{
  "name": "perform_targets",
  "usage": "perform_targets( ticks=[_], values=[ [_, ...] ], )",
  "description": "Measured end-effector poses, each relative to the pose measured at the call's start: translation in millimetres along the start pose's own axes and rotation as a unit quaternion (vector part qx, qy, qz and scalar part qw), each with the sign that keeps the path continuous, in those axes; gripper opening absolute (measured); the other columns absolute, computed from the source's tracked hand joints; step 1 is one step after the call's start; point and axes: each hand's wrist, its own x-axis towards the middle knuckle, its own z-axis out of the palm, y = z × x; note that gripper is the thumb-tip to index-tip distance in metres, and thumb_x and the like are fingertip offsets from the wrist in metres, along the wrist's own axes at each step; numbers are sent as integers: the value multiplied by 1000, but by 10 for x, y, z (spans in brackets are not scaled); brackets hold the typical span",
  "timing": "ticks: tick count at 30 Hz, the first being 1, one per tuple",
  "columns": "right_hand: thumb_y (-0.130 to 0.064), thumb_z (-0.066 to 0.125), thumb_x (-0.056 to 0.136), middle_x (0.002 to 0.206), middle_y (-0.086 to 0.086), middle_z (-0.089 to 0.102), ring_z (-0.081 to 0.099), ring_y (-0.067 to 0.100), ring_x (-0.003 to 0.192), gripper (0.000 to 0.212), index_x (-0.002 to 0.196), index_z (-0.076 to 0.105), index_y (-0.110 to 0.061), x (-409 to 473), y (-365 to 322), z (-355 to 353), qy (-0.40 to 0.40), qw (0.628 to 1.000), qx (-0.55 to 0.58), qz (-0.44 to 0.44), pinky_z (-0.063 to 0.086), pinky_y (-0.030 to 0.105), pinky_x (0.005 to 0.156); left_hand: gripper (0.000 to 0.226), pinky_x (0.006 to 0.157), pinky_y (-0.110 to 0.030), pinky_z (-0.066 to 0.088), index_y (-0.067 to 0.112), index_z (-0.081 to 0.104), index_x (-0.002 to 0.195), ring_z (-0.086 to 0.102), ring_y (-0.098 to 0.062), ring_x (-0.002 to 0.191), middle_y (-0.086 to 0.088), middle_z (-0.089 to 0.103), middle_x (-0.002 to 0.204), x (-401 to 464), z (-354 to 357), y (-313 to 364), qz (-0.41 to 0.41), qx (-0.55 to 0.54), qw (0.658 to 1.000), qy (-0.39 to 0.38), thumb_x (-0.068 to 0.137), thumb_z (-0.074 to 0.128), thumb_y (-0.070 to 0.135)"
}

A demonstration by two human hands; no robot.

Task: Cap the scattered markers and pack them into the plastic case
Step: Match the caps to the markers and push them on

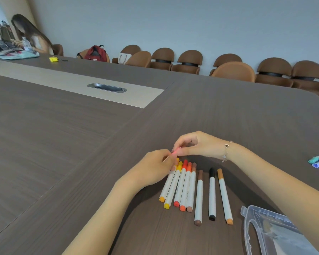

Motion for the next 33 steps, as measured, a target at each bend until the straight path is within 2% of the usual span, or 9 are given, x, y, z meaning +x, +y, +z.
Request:
perform_targets(
  ticks=[4, 8, 11, 13, 17, 21, 26, 30, 33],
  values=[
    [-30, 49, 96, 73, -1, 55, 48, 8, 63, 17, 91, 60, -17, 13, -144, 100, 5, 997, 72, 13, 43, 17, 57, 35, 58, -18, 36, 18, 52, 87, 45, -6, 66, 4, 49, 76, 24, 53, 137, -17, -14, 998, 56, 103, 25, 31],
    [-24, 46, 98, 60, -3, 43, 37, 9, 57, 17, 90, 55, -12, 51, -178, 199, 37, 985, 170, 13, 35, 19, 54, 40, 47, -15, 31, 21, 42, 71, 39, -8, 54, 4, 43, 66, 41, 25, 205, -34, -15, 995, 91, 104, 22, 32],
    [-20, 46, 98, 62, -2, 44, 37, 8, 55, 15, 89, 55, -14, 67, -180, 215, 51, 984, 170, 2, 35, 19, 55, 36, 54, -18, 43, 20, 44, 77, 40, -10, 54, 3, 42, 65, 38, 20, 229, -50, -39, 994, 89, 103, 24, 33],
    [-20, 47, 98, 64, -2, 48, 41, 6, 56, 14, 88, 56, -14, 71, -190, 200, 60, 987, 152, 0, 38, 18, 55, 32, 52, -15, 40, 19, 48, 90, 44, -9, 58, 5, 45, 70, -4, 18, 205, -41, -34, 995, 89, 103, 24, 36],
    [-10, 52, 94, 61, 0, 44, 35, 10, 56, 11, 86, 57, -6, 63, -177, 55, 97, 979, 177, 23, 30, 21, 51, 32, 76, -33, 49, 10, 47, 116, 55, -19, 83, -9, 59, 106, -61, 63, 102, -40, 49, 998, 18, 103, 30, 33],
    [-15, 52, 95, 60, -3, 45, 35, 9, 53, 13, 86, 60, -11, 15, -76, -86, 140, 982, 97, 77, 32, 17, 48, 28, 71, -24, 44, 9, 60, 113, 53, -12, 81, -7, 63, 106, -15, 106, 56, -53, 180, 982, 24, 98, 45, 28],
    [-23, 49, 97, 63, -3, 49, 43, 4, 53, 16, 92, 61, -13, -37, -26, -43, 149, 983, 49, 95, 38, 14, 53, 32, 73, -25, 50, 12, 69, 95, 54, -12, 75, -6, 66, 95, -29, 21, 40, -60, 148, 984, 83, 88, 60, 42],
    [-23, 49, 97, 65, -2, 51, 44, 6, 56, 17, 94, 62, -12, -46, -29, -25, 158, 981, 50, 98, 38, 14, 53, 15, 69, -25, 46, 17, 65, 85, 55, -10, 74, -3, 61, 93, -53, -315, -161, -85, 132, 974, 163, 86, 64, 32],
    [-23, 50, 97, 66, -1, 53, 45, 6, 54, 17, 96, 62, -12, -33, -35, -16, 160, 981, 48, 100, 38, 12, 49, 26, 68, -27, 45, 10, 59, 86, 56, -20, 80, -4, 56, 97, -57, -455, -385, -173, 196, 958, 115, 82, 66, 34]
  ],
)
